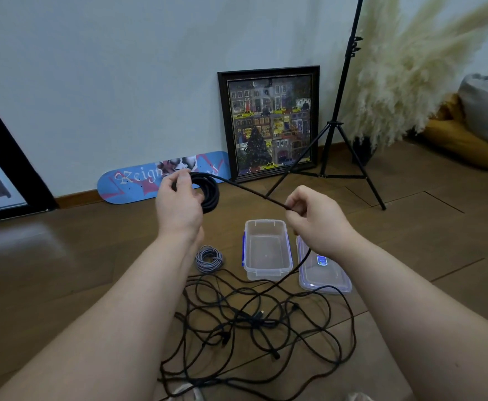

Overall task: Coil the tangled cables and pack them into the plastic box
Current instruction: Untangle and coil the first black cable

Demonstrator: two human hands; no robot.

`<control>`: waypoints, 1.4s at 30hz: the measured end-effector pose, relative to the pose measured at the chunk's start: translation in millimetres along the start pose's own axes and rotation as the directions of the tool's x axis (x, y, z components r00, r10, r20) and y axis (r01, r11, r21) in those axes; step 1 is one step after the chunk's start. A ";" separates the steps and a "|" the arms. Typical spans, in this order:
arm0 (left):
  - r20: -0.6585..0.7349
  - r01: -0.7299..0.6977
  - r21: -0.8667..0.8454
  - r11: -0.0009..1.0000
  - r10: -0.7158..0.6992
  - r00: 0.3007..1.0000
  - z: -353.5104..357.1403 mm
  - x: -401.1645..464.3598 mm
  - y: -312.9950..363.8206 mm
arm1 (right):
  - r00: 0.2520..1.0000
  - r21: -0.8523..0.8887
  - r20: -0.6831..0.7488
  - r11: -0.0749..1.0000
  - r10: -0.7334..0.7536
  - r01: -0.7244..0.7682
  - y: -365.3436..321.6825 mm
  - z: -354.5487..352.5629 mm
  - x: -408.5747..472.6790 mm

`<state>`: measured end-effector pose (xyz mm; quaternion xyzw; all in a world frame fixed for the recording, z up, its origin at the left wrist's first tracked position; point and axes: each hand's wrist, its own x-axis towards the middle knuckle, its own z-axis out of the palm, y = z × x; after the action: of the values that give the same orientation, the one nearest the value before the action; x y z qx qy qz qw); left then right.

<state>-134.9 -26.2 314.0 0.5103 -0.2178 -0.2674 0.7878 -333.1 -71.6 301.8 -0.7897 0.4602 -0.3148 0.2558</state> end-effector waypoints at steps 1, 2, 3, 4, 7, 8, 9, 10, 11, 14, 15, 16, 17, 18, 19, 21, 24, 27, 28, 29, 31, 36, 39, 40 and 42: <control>-0.004 -0.007 0.012 1.000 0.007 1.000 -2.1 1.7 -0.8 | 0.999 -0.035 -0.028 0.999 -0.040 0.039 1.1 -0.7 -0.4; -0.001 -0.018 0.036 0.999 0.018 1.000 -3.3 2.2 -1.3 | 0.996 -0.111 -0.036 0.990 -0.086 0.082 0.1 -1.3 -0.9; 0.010 -0.041 0.069 0.997 0.040 0.999 -4.3 1.8 -1.8 | 0.990 -0.216 -0.014 0.967 -0.139 0.133 -2.6 -1.7 -1.4; 0.032 -0.077 0.106 0.991 0.074 0.997 -4.5 0.4 -2.1 | 0.981 -0.320 0.046 0.927 -0.188 0.193 -8.0 -1.6 -2.3; 0.167 -0.203 0.249 0.947 0.164 0.972 -3.9 -6.3 -3.4 | 0.920 -0.349 0.248 0.858 -0.304 0.378 -29.0 1.9 -4.2; 0.221 -0.234 0.283 0.930 0.174 0.960 -2.8 -8.8 -4.2 | 0.899 -0.274 0.259 0.865 -0.354 0.420 -35.6 3.1 -4.3; 0.268 -0.247 0.305 0.920 0.166 0.949 -1.6 -11.6 -4.9 | 0.891 -0.175 0.232 0.885 -0.390 0.432 -41.2 4.3 -4.0; 0.308 -0.242 0.317 0.917 0.142 0.941 0.0 -14.8 -6.0 | 0.898 -0.064 0.186 0.907 -0.399 0.416 -44.8 5.5 -3.2; 0.343 -0.224 0.316 0.922 0.109 0.933 1.8 -18.4 -7.0 | 0.911 0.056 0.135 0.921 -0.389 0.385 -46.8 5.8 -2.6; 0.421 -0.127 0.270 0.954 0.002 0.907 8.4 -28.6 -11.8 | 0.961 0.392 0.059 0.892 -0.269 0.225 -48.9 7.2 -2.5; 0.433 -0.091 0.250 0.964 -0.027 0.901 10.4 -31.3 -13.9 | 0.974 0.464 0.045 0.868 -0.224 0.178 -49.1 8.3 -2.6; 0.438 -0.058 0.230 0.971 -0.050 0.897 12.4 -33.9 -15.3 | 0.983 0.513 0.029 0.847 -0.181 0.141 -49.1 9.6 -2.5; 0.439 -0.031 0.213 0.976 -0.067 0.896 13.9 -35.6 -16.2 | 0.990 0.549 0.018 0.829 -0.139 0.107 -48.8 11.2 -1.7; 0.443 -0.014 0.197 0.980 -0.076 0.893 15.6 -37.4 -16.8 | 0.995 0.577 0.010 0.813 -0.102 0.077 -48.3 12.5 -0.9; 0.454 -0.008 0.181 0.983 -0.077 0.888 17.0 -39.1 -16.6 | 0.997 0.595 0.000 0.802 -0.071 0.058 -47.8 13.7 0.2; 0.476 -0.016 0.166 0.986 -0.065 0.877 19.5 -41.7 -15.8 | 0.999 0.598 -0.028 0.801 -0.018 0.031 -45.8 14.6 2.3; 0.466 -0.025 0.144 0.989 -0.045 0.884 21.5 -42.4 -15.0 | 0.997 0.665 0.010 0.745 0.070 -0.059 -44.2 12.7 1.2; 0.436 0.006 0.084 0.996 -0.042 0.899 22.1 -41.6 -12.2 | 0.989 0.735 0.080 0.664 0.121 -0.140 -40.2 5.6 1.7; 0.424 0.015 0.064 0.998 -0.040 0.905 21.8 -41.4 -10.5 | 0.986 0.737 0.116 0.655 0.124 -0.169 -37.7 2.6 1.9; 0.411 0.017 0.049 0.999 -0.035 0.911 21.2 -40.6 -8.7 | 0.979 0.723 0.167 0.659 0.121 -0.205 -34.6 -0.4 2.0; 0.378 0.009 0.034 0.999 -0.021 0.926 18.9 -37.4 -5.9 | 0.952 0.671 0.292 0.690 0.091 -0.271 -30.0 -4.6 -0.7; 0.342 -0.009 0.044 0.999 -0.007 0.940 17.9 -36.3 -4.8 | 0.935 0.496 0.353 0.843 0.025 -0.210 -30.2 -0.4 -10.3; 0.332 -0.025 0.065 0.998 0.002 0.943 20.4 -39.0 -7.0 | 0.941 0.477 0.336 0.857 0.026 -0.194 -32.6 5.6 -7.7; 0.325 -0.035 0.073 0.997 0.009 0.946 20.4 -38.6 -7.2 | 0.942 0.448 0.333 0.875 0.026 -0.183 -32.3 6.8 -5.9; 0.306 -0.050 0.078 0.996 0.024 0.952 19.1 -36.5 -7.0 | 0.950 0.406 0.313 0.902 0.015 -0.148 -28.6 8.7 -1.8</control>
<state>-175.9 -18.1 312.3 0.4919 -0.3575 -0.3185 0.7271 -311.3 -56.3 315.4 -0.7335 0.3693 -0.2718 0.5017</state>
